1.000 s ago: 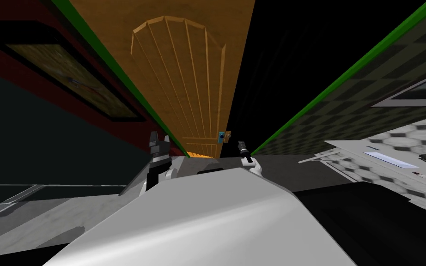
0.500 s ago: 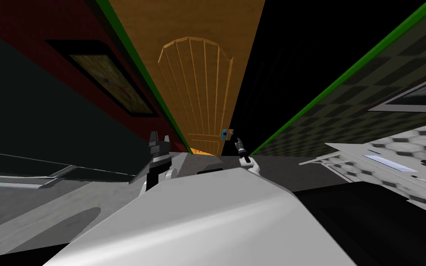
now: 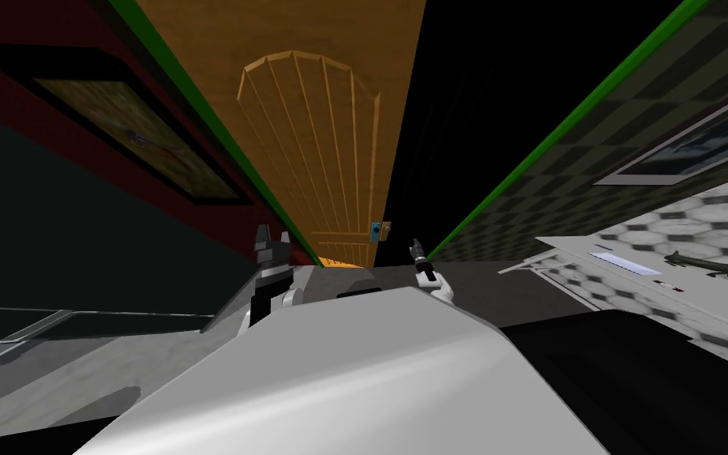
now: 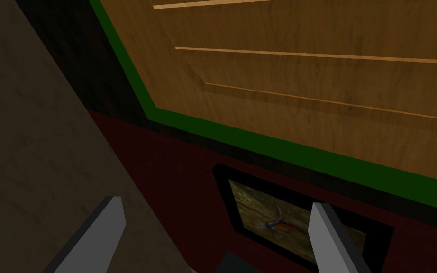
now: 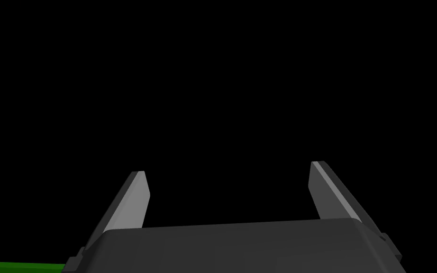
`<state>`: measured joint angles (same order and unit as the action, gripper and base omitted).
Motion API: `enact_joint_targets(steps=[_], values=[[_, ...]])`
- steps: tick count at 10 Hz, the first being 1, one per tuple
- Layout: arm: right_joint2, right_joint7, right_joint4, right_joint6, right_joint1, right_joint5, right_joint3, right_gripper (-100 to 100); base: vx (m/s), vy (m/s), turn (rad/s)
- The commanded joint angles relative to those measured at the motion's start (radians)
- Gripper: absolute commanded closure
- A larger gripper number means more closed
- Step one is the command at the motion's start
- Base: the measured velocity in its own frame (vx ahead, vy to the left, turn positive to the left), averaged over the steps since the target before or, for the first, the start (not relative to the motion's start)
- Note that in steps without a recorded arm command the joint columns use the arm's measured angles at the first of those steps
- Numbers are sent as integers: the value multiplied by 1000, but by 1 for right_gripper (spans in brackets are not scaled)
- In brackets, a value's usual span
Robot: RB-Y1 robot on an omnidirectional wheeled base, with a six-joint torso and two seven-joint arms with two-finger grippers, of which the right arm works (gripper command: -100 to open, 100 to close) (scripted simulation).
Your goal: Pull the door open
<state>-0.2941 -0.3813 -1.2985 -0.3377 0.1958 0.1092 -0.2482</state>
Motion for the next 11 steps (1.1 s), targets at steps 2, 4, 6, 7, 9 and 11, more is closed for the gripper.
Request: enact_joint_targets(steps=[2, 4, 6, 7, 9, 11], values=[[7, 7, 5, 2, -17, 0, -1, -100, 183, -43, 44], [20, 9, 1, -2, -37, 2, 19, -100, 191, -1, 113], [37, 10, -7, -7, -59, 6, 45, -100, 192, 103, 161], [45, 10, -12, -10, -70, 8, 59, -100, 189, 162, 151], [41, 11, -13, -6, -61, 7, 50, 100, 38, 34, -1], [41, 11, -13, -6, -61, 7, 50, 100, -29, -22, 25]])
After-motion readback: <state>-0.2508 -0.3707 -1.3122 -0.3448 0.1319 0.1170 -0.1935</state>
